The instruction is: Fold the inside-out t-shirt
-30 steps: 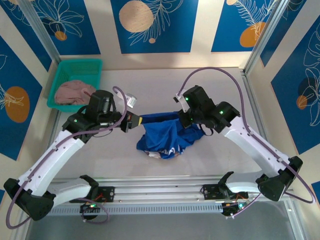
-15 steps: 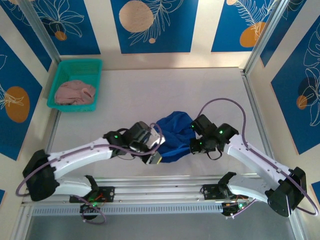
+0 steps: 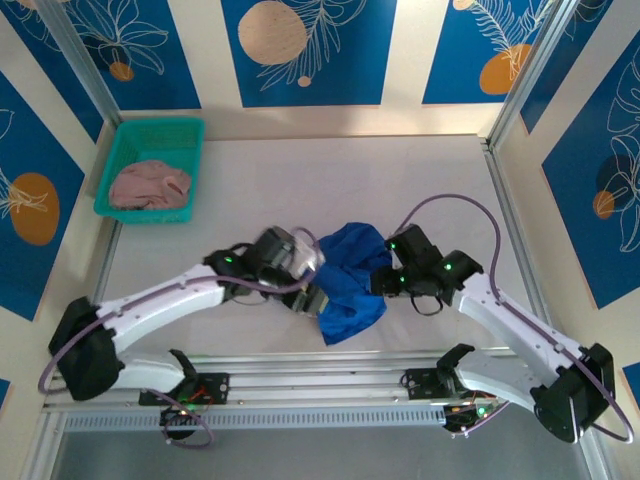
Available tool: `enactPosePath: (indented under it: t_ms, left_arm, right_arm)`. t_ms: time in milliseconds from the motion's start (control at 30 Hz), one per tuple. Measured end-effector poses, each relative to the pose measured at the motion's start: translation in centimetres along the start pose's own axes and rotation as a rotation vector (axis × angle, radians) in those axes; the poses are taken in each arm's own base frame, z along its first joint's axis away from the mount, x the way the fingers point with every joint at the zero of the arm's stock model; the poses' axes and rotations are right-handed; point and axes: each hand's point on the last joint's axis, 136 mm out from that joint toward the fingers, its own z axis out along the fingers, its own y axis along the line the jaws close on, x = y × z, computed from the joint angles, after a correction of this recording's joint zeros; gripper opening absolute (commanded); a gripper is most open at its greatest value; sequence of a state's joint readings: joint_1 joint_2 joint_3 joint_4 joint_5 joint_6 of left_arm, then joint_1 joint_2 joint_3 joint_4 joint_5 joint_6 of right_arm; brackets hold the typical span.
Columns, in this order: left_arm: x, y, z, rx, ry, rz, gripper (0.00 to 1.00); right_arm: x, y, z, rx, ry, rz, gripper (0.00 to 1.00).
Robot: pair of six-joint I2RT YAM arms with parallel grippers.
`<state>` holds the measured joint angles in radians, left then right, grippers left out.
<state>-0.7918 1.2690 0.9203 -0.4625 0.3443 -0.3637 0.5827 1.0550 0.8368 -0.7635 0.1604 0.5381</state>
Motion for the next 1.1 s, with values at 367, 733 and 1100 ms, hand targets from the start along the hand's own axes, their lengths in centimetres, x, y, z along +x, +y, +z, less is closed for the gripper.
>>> enactPosePath:
  t_ms: [367,733,1100]
  left_arm:
    - [-0.4,11.9,2.2,-0.151,-0.067,-0.479,0.72]
    - [0.2,12.1,7.5,-0.072,-0.012,-0.543,0.23]
    - [-10.9,13.1,1.5,-0.040,-0.312,-0.450,0.00]
  right_arm:
    - [-11.2,1.6,7.5,-0.105,-0.058,0.033,0.71]
    - [-11.2,3.5,14.4,-0.158,0.055,0.014,0.19]
    - [-24.9,6.6,0.9,-0.289,-0.377,-0.075,0.00]
